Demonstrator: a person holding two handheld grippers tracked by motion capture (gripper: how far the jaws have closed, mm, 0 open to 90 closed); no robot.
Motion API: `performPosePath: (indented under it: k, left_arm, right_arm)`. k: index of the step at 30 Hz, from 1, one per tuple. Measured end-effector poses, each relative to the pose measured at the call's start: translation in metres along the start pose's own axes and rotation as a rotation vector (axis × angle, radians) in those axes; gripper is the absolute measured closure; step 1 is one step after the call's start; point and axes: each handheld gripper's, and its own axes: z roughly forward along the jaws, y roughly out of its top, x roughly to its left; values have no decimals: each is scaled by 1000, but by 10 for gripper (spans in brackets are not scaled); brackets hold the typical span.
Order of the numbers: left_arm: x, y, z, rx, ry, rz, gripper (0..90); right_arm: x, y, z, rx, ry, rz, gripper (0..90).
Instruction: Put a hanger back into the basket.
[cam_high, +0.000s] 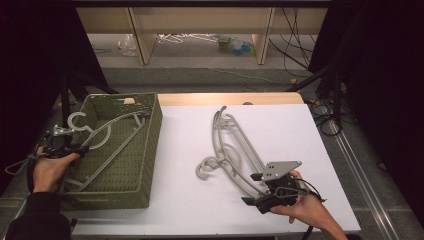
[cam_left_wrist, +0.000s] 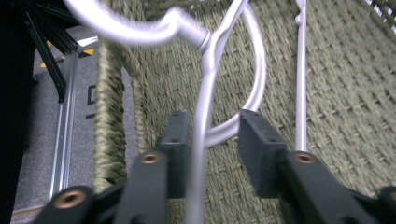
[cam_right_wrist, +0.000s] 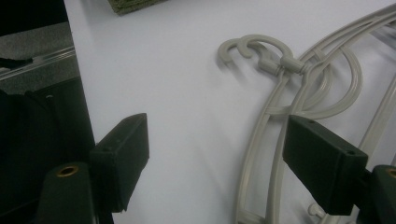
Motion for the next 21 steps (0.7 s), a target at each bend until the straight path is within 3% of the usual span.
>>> performPosePath:
  k: [2,4,9,11,14,19,20,21]
  left_arm:
    - [-3,4,-6,-26,14,-6,547]
    - [-7,9,-16,-71,3,24,528]
    - [-36,22,-42,-242,-104,45,426]
    - [-46,26,-51,-285,-128,29,388]
    - [-68,29,-63,-365,-164,41,342]
    - [-109,25,-77,-411,-293,83,277]
    - [-116,24,-79,-428,-325,80,271]
    - [-125,23,-81,-449,-382,55,258]
  right_arm:
    - [0,0,0,2,-1,9,238]
    - [-1,0,0,-6,-12,9,237]
    - [-3,-2,4,-9,-27,27,233]
    - [-4,-1,6,-16,-39,35,228]
    - [-4,-1,9,-24,-41,39,222]
    - [-5,-1,14,-26,-34,39,218]
    - [-5,-1,15,-26,-35,39,217]
    - [-5,-1,15,-27,-43,41,216]
